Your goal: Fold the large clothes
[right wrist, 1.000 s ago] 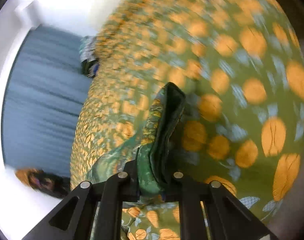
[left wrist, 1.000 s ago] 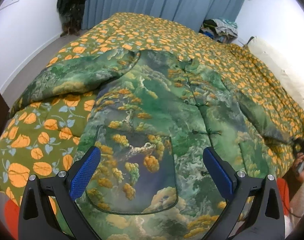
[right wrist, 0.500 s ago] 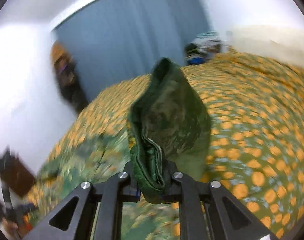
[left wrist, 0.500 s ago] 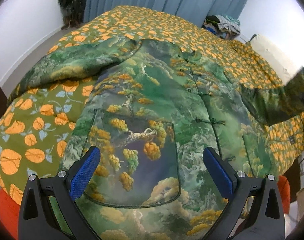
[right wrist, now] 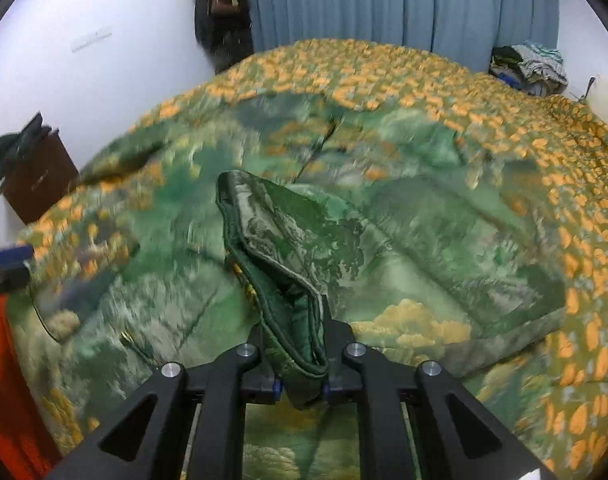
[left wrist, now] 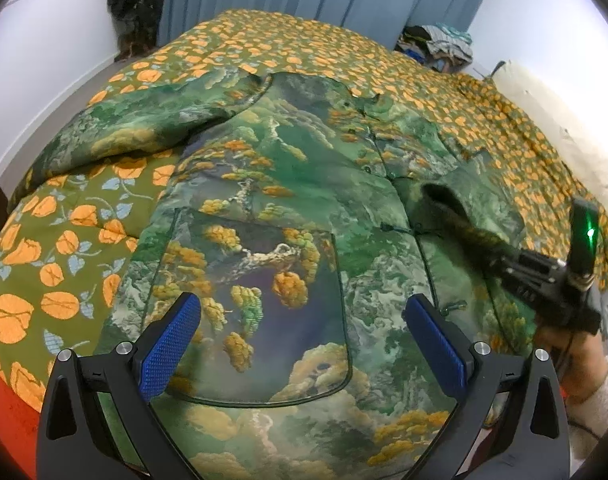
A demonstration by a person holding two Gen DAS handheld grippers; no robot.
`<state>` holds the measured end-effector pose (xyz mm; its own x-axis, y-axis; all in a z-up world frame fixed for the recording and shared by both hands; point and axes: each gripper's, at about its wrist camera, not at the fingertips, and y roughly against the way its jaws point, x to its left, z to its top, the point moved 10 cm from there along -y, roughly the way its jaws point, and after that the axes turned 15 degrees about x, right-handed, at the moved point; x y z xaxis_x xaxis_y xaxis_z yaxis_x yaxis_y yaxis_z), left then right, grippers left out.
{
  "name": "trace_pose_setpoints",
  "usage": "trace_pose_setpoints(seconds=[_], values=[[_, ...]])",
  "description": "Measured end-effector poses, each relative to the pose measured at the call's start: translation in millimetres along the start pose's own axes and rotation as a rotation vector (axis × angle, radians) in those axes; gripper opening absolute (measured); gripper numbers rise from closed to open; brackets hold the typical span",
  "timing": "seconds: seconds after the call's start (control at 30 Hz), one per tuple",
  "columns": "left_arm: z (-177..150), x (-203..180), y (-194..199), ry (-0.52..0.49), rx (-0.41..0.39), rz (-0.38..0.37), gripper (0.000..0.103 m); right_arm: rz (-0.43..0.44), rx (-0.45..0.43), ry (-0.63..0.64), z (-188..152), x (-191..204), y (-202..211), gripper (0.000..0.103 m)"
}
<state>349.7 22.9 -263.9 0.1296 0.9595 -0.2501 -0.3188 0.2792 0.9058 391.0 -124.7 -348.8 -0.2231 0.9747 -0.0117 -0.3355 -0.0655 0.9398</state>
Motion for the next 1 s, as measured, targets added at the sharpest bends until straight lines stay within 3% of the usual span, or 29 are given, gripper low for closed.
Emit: trace_pose_setpoints(seconds=[0.07, 0.13, 0.17, 0.2, 0.33, 0.47, 0.57, 0.67, 0.77, 1.0], values=[[1, -6, -5, -0.005, 0.014, -0.01, 0.102, 0.006, 0.004, -0.013, -1, 0, -3, 0.016], [3, -10, -8, -0.007, 0.025, -0.02, 0.102, 0.048, 0.016, -0.022, -5, 2, -3, 0.039], [4, -16, -11, -0.011, 0.035, -0.032, 0.102, 0.089, 0.018, -0.024, -6, 7, -2, 0.066], [5, -19, -12, -0.012, 0.039, -0.039, 0.102, 0.127, 0.01, -0.025, -9, 13, 0, 0.077], [14, -47, -15, -0.047, 0.066, -0.115, 0.102, 0.177, -0.019, -0.01, -20, 23, 20, 0.077], [21, -104, -30, -0.123, 0.148, -0.299, 0.102, 0.211, -0.09, -0.06, -33, 11, 60, 0.077], [27, -145, -50, -0.207, 0.185, -0.365, 0.101, 0.2, -0.144, -0.087, -44, -1, 86, 0.077], [33, -160, -79, -0.206, 0.218, -0.346, 0.099, 0.207, -0.17, -0.118, -53, -8, 98, 0.077], [36, -164, -107, -0.158, 0.273, -0.352, 0.088, 0.226, -0.193, -0.152, -61, -11, 106, 0.077], [38, -170, -116, -0.13, 0.263, -0.331, 0.083, 0.23, -0.199, -0.16, -71, -12, 103, 0.077]])
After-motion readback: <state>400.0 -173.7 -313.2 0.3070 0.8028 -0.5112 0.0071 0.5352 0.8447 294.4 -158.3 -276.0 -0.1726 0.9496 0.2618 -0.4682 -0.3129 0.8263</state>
